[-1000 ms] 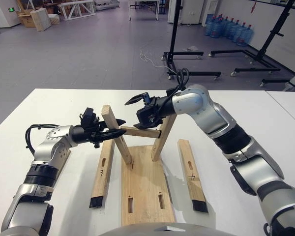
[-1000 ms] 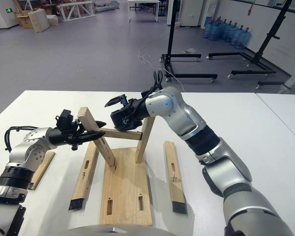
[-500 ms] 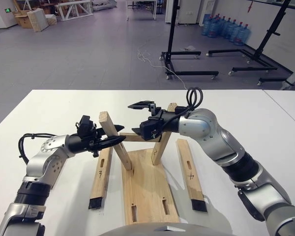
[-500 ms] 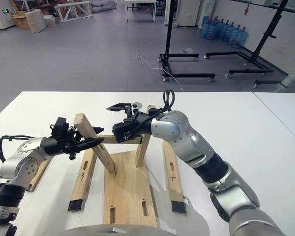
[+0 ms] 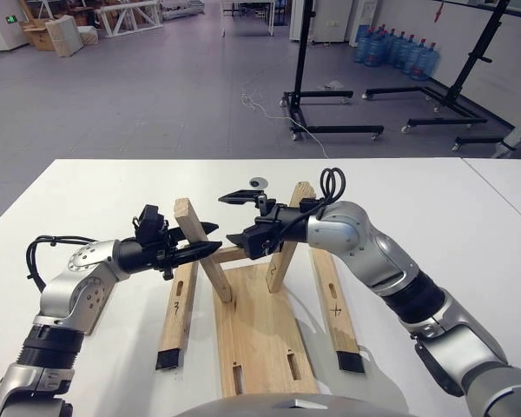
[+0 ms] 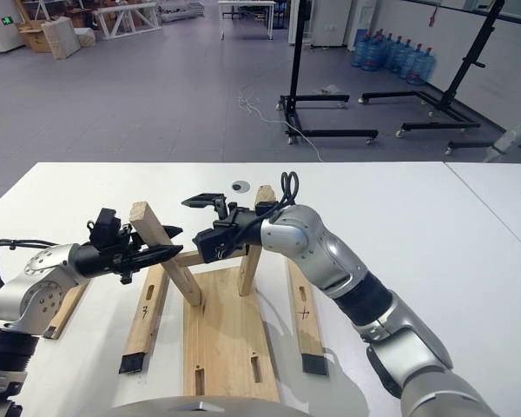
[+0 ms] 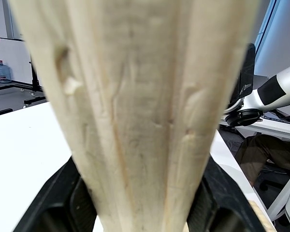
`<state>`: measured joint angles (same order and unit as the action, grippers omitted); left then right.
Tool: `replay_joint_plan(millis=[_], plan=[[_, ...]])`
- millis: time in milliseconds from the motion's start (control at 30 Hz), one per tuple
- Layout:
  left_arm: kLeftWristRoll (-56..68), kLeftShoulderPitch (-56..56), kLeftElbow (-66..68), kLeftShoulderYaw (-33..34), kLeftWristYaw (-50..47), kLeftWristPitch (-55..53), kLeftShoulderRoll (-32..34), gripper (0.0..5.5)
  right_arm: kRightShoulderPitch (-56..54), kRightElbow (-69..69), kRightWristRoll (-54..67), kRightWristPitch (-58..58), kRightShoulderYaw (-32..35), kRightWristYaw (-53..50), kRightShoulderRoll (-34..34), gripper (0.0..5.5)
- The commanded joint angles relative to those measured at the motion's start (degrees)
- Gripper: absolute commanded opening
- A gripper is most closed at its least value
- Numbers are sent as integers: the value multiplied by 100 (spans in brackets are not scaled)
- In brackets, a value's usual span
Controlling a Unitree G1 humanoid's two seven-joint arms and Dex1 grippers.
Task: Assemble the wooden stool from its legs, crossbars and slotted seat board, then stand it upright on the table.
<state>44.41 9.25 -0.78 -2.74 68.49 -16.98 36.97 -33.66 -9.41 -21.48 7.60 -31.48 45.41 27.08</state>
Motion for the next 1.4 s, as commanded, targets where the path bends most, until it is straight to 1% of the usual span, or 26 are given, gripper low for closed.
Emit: replay_joint_plan(millis=[33,200,267,333,433,500,533,667,767,833,933,1000,1067,1133,1233,1333,1400], plan=[[-1158,-382,772,-591,-549,-325,21,201,602,430,348,-166,-253,584,135,409],[-1175,-240,963,-608,-465,-188,67,201,-255,-1,1396,-282,1025,78,-175,409],[-1159,-219,1019,-580,-426,-145,130,201,-774,-47,2291,-684,1789,-145,-455,409],[-1167,-153,1090,-586,-357,-121,200,201,-1298,230,3096,-1107,2576,-384,-574,409],[-1213,-7,1200,-639,-243,-96,295,201,-1604,872,3473,-1586,3235,-635,-365,409],[-1234,111,1227,-676,-183,-121,377,201,-1382,1188,3449,-2297,3602,-1183,-274,409],[-1253,145,1238,-687,-168,-122,419,201,-1134,1089,3539,-2782,3763,-1477,-332,409],[-1224,62,1118,-625,-261,-147,556,201,284,121,3839,-4370,4104,-2415,-794,409],[-1198,-10,1089,-653,-272,-183,624,201,717,20,3854,-4984,4462,-3182,-1181,409],[-1200,15,1101,-681,-260,-209,654,201,861,-317,4093,-5447,4434,-3375,-1482,409],[-1245,136,1021,-821,-202,-286,684,201,1111,-1396,5018,-6333,3984,-3287,-2145,409],[-1269,237,963,-918,-166,-340,690,201,1141,-1872,5448,-6812,3635,-3272,-2424,409],[-1323,428,979,-1056,-135,-382,664,201,1081,-2057,5685,-7187,3341,-3235,-2561,409],[-1378,618,1010,-1178,-113,-415,624,201,1019,-2075,5677,-7394,3092,-3165,-2555,409],[-1470,898,906,-1423,-39,-497,567,201,884,-1954,5335,-7452,2743,-3257,-2516,409],[-1548,948,538,-1642,-210,-655,512,201,775,-1789,4722,-7197,2391,-3581,-2520,409],[-1541,869,248,-1670,-435,-818,494,201,742,-1681,4387,-7013,2298,-3764,-2574,409]])
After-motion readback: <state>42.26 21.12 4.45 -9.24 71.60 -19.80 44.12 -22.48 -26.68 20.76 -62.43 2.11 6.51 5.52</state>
